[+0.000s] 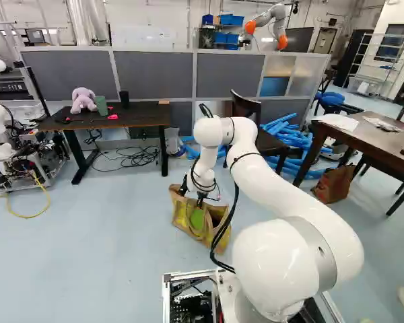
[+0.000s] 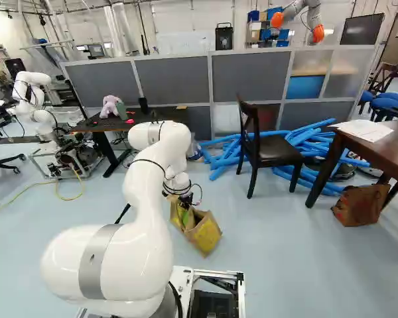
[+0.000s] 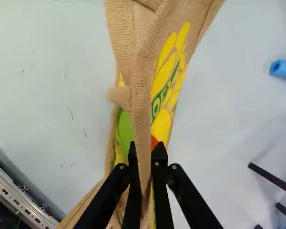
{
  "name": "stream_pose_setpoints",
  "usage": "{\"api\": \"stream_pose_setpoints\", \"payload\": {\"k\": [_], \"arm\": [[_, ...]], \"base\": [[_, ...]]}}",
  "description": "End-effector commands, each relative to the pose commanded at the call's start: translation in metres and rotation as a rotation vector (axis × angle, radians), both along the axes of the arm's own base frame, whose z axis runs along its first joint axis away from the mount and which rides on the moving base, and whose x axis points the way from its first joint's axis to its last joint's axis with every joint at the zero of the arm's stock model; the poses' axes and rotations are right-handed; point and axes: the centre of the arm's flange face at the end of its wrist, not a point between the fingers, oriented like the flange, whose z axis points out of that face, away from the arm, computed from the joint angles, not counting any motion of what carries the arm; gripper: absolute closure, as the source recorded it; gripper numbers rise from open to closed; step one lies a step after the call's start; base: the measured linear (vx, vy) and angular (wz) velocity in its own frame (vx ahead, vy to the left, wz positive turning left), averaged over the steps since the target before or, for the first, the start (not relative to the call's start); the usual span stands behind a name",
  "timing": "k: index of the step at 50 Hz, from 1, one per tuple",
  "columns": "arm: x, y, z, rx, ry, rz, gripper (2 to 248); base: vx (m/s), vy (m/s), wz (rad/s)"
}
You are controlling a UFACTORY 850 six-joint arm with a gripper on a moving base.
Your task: Pick up the bag on the ground and place it on the table
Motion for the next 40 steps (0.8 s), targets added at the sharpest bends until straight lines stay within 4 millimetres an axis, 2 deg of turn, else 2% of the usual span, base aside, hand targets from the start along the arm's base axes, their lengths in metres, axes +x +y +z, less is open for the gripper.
{"api": "stream_pose_setpoints", "payload": {"k": [40], "arm": [[-0.011, 0.019, 0.060, -0.004, 0.019, -0.044, 225]], "base": [[0.000, 0.000, 0.000]]}}
